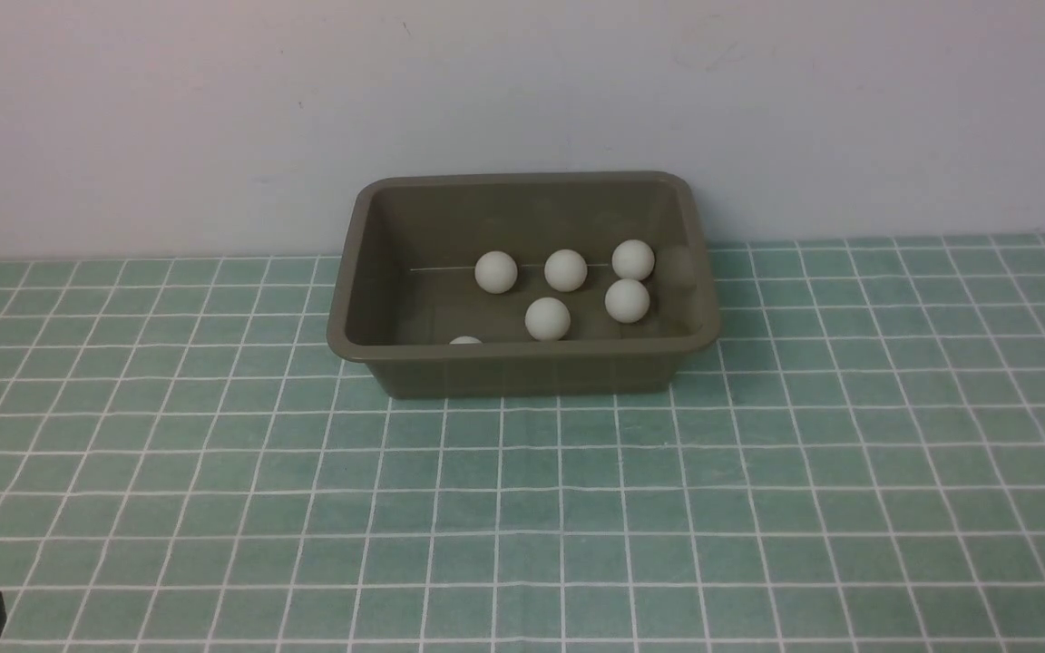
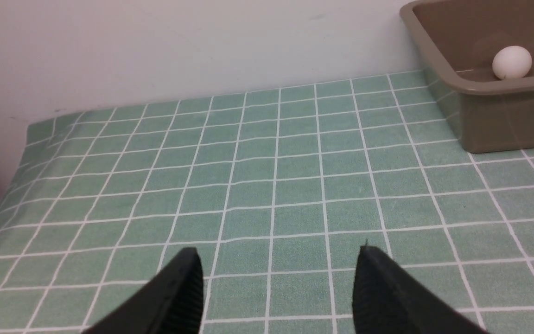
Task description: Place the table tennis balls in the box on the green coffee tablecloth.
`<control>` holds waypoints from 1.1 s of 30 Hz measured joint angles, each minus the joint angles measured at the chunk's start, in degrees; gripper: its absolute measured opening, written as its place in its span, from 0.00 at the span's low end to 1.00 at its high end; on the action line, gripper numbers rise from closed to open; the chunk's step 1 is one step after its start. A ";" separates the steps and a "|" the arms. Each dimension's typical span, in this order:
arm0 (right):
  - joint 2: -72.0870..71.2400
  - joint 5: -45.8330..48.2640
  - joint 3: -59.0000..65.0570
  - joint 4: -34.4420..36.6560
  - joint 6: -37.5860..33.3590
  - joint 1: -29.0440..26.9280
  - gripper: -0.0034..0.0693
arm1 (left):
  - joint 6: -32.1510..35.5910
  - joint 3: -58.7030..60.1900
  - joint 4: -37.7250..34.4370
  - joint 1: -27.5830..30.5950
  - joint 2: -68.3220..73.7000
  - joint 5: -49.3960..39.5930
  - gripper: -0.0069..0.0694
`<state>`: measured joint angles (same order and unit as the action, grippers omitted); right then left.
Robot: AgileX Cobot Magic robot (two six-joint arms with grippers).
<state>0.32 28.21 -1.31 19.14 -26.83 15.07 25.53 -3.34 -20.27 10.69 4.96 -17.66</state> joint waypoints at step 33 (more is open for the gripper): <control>0.00 0.00 0.00 0.00 0.00 0.00 0.51 | -17.86 4.29 15.94 0.00 -5.60 -7.05 0.61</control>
<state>0.32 28.21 -1.31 19.14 -26.83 15.07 7.66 0.95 -4.34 10.69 -0.65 -24.71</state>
